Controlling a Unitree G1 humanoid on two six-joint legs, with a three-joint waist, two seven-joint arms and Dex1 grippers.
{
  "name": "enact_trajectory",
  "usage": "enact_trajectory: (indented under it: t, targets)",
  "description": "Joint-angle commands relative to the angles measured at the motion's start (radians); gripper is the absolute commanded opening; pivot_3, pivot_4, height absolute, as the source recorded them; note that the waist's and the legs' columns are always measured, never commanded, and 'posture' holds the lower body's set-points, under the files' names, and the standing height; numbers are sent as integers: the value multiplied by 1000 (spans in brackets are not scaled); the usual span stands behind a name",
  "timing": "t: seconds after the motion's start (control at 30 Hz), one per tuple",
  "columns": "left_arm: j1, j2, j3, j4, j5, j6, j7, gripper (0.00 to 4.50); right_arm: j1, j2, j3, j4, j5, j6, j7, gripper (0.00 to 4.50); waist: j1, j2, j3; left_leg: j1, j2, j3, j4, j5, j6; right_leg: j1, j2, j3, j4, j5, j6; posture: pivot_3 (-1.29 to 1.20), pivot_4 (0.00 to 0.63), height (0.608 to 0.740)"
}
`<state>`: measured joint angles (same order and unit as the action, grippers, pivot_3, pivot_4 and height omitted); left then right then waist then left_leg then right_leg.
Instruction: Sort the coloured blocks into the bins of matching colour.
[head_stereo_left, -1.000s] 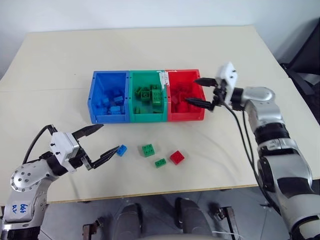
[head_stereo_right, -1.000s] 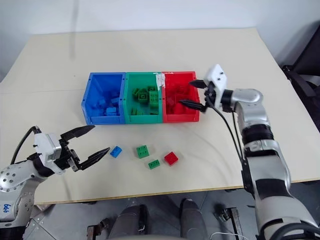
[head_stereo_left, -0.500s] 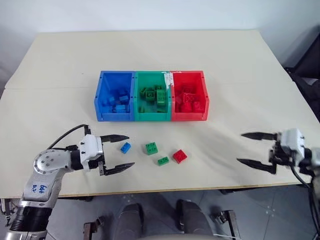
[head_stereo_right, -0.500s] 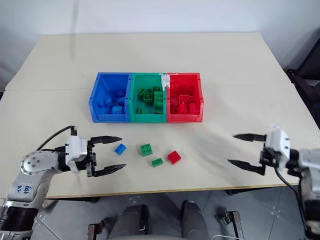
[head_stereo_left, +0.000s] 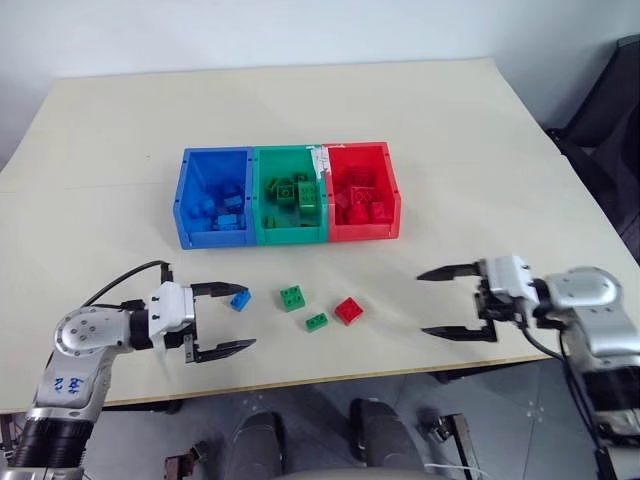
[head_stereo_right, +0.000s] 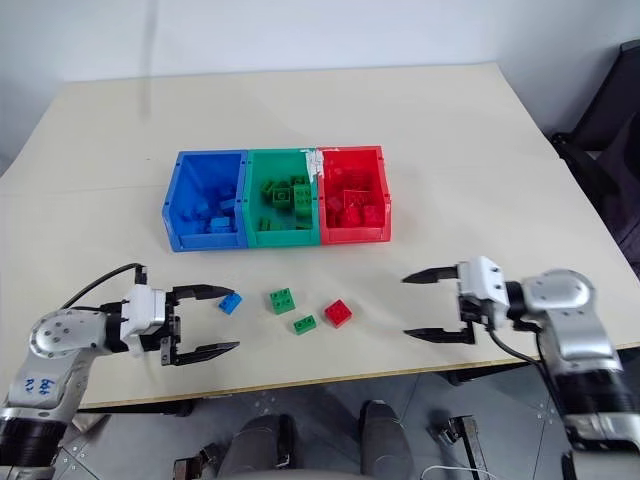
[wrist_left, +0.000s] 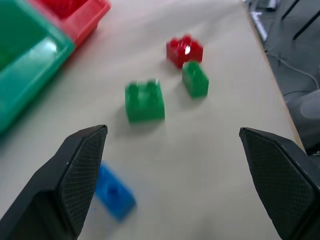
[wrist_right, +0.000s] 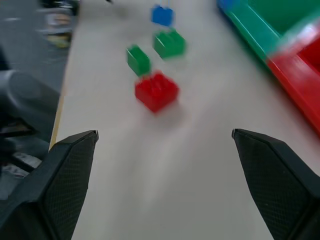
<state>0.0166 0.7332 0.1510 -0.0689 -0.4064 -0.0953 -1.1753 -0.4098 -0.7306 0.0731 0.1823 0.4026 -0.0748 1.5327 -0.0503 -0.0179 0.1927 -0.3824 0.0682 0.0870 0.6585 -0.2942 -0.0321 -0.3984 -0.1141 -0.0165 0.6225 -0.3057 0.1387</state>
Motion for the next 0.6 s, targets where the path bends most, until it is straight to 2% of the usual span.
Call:
enact_trajectory:
  t: [0.03, 0.23, 0.33, 0.43, 0.6]
  targets:
    - [89, 14, 71, -43, -2, -35, 22, 4500, -132, 48, 147, 75, -22, -21, 82, 4490, -3, 0, 0, 0, 0, 0, 0, 0, 0, 0, -1, 0, 0, 0, 0, 0, 150, 740]
    - [230, -10, 135, -143, -4, -51, 91, 4500, -328, 98, 424, 290, -56, -112, 82, 4490, 7, 0, 0, -6, -1, 3, 1, -2, 1, -9, -3, 0, 3, 0, -1, 0, 150, 740]
    - [275, -22, 140, -187, 1, -47, 118, 4500, -378, 112, 503, 365, -47, -155, 82, 4490, 8, 0, 0, -7, 0, 5, 2, -3, 0, -11, -3, 0, 3, 0, -1, 0, 150, 740]
    - [298, -28, 137, -220, 0, -40, 142, 4500, -402, 125, 532, 417, -34, -179, 82, 3927, 9, 0, 0, -7, 0, 6, 2, -4, 0, -11, -3, 0, 3, -1, -1, 0, 150, 740]
    - [297, -27, 127, -236, -5, -28, 158, 4500, -394, 108, 527, 428, -9, -196, 82, 2240, 11, 0, 0, -7, 0, 6, 3, -4, 1, -11, -2, 0, 3, -1, -1, 0, 150, 740]
